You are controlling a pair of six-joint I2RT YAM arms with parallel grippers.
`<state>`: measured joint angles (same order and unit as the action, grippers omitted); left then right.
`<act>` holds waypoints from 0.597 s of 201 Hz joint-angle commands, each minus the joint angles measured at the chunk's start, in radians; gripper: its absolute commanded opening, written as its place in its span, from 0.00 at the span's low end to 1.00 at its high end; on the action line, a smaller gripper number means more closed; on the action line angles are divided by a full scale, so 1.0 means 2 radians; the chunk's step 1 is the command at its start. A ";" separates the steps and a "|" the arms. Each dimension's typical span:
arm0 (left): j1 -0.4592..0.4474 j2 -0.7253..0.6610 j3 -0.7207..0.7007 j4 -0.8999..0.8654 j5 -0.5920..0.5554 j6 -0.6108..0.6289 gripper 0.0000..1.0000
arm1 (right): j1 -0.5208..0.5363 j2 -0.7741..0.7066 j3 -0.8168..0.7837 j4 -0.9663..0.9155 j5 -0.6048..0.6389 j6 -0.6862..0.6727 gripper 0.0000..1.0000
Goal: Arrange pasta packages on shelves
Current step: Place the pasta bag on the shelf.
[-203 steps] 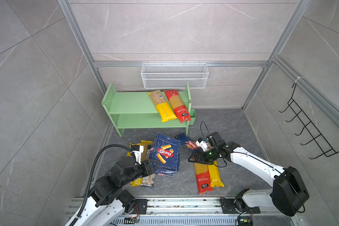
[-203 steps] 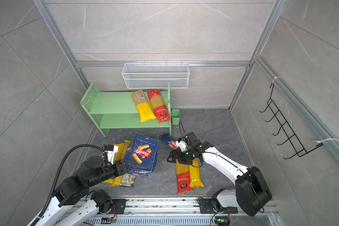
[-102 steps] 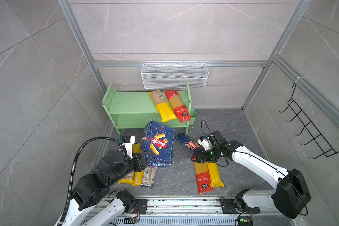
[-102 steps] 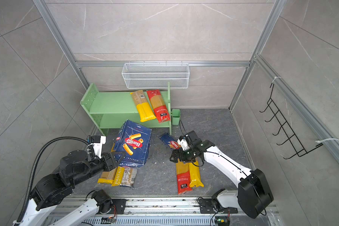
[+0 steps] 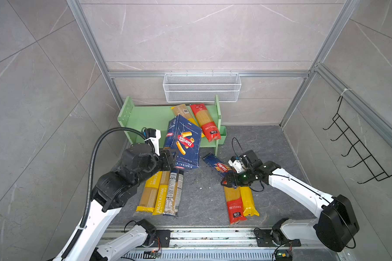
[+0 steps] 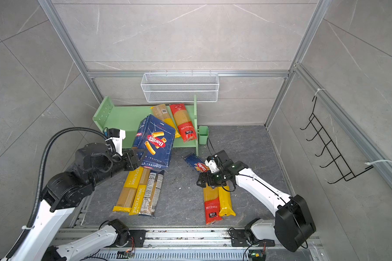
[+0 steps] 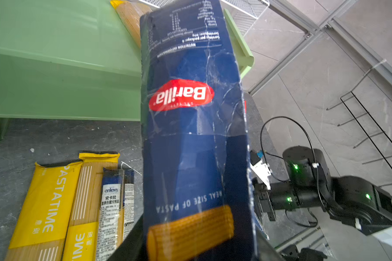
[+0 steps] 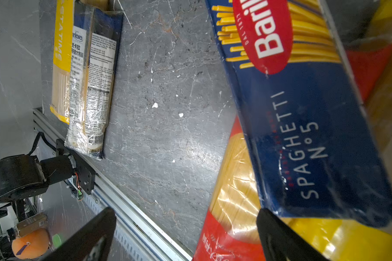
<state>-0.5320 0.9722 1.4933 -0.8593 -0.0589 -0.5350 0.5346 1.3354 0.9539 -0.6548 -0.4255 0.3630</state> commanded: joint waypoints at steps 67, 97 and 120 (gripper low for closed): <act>0.325 0.168 0.156 0.102 0.310 -0.010 0.10 | 0.002 -0.016 0.020 -0.019 0.020 -0.028 0.99; 0.370 0.222 0.165 0.152 0.354 -0.032 0.09 | 0.001 -0.014 0.023 -0.022 0.030 -0.025 0.99; 0.393 0.253 0.165 0.170 0.384 -0.037 0.08 | 0.002 -0.010 0.024 -0.021 0.034 -0.021 0.99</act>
<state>0.2070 1.4601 1.7546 -0.7460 0.5472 -0.5838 0.5346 1.3254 0.9749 -0.6746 -0.3832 0.3355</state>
